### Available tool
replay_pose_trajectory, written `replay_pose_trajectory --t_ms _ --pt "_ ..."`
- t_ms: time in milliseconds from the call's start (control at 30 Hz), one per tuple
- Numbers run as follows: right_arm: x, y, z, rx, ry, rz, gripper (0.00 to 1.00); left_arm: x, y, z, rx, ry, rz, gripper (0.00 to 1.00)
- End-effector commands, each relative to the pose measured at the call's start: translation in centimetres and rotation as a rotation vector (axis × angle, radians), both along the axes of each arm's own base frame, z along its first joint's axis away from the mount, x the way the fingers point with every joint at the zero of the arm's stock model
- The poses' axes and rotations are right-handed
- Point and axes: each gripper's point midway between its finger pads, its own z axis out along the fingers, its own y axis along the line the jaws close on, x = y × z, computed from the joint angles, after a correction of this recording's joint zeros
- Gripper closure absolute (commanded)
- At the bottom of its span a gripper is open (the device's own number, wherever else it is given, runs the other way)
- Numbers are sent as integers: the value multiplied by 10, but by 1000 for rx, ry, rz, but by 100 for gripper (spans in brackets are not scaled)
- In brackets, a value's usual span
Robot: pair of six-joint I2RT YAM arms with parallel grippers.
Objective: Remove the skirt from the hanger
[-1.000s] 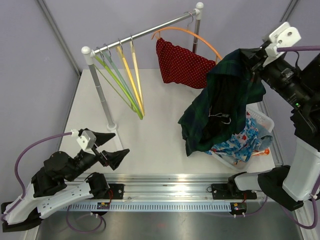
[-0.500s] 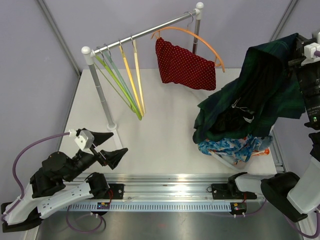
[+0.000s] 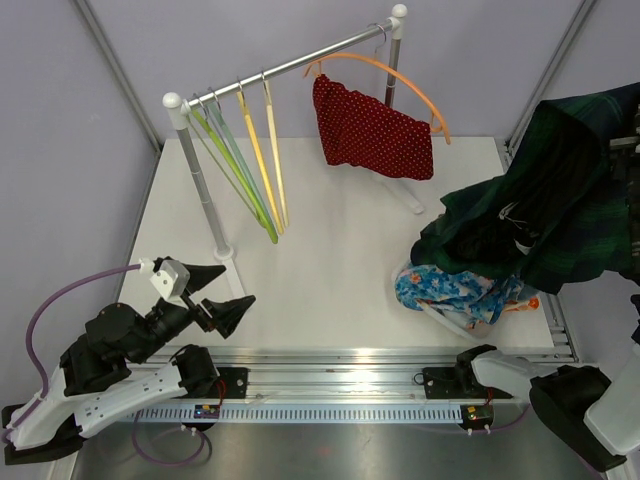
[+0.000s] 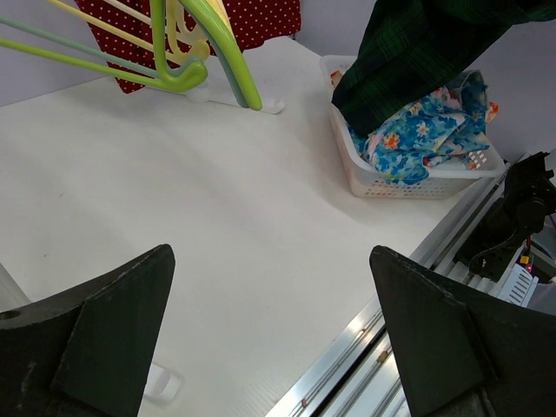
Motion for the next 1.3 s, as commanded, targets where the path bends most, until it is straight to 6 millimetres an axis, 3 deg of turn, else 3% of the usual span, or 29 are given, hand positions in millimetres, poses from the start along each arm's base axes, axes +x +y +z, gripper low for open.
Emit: replay_pose_trajectory --t_ms 0,233,300,400,433,500,533,567,600,667,700,767,800,867,900,967,1000,1067,1100,1200,1267 --pt "9 3 -2 -20 -4 -8 100 1 4 19 -50 -22 18 1" --pt "24 27 -58 -99 171 104 100 0 6 18 -50 -32 17 1" --pt "39 37 -91 -135 272 136 100 0 7 19 -54 -36 17 1" --pt "49 45 -123 -152 347 163 100 -1 8 19 -56 -36 17 1" --pt "59 49 -148 -164 402 164 100 -1 8 17 -53 -35 15 1" --pt "70 49 -174 -182 460 147 100 -2 8 17 -53 -33 11 1" --pt "79 50 -204 -203 527 137 100 -2 8 17 -55 -33 9 1" --pt "83 51 -215 -214 544 133 100 -3 8 18 -56 -32 8 1" --pt "87 54 -248 -236 614 147 100 -3 8 18 -56 -32 5 1" --pt "89 57 -282 -250 682 168 100 -4 9 19 -58 -33 6 1" --pt "88 62 -317 -269 754 204 100 -4 9 20 -59 -33 3 1" --pt "86 66 -354 -281 828 235 100 -5 11 20 -62 -37 3 1" --pt "82 69 -389 -289 902 272 100 -5 11 21 -65 -38 3 1" --pt "75 68 -422 -300 975 290 100 -6 12 21 -66 -40 0 1" --pt "69 66 -449 -298 1028 301 100 -6 12 21 -66 -41 -1 1" --pt "63 63 -477 -301 1081 309 100 -7 13 21 -69 -40 -3 1" --pt "56 58 -504 -297 1143 306 100 -7 13 20 -70 -43 -1 1" --pt "52 61 -531 -286 1192 345 100 -7 13 19 -71 -45 -3 1" --pt "44 59 -559 -281 1267 353 100 -7 12 17 -69 -44 -4 1" --pt "43 58 -594 -261 1346 370 100 -7 12 16 -74 -50 -7 1" --pt "43 58 -590 -238 1363 378 100 -7 10 13 -75 -47 -9 1"
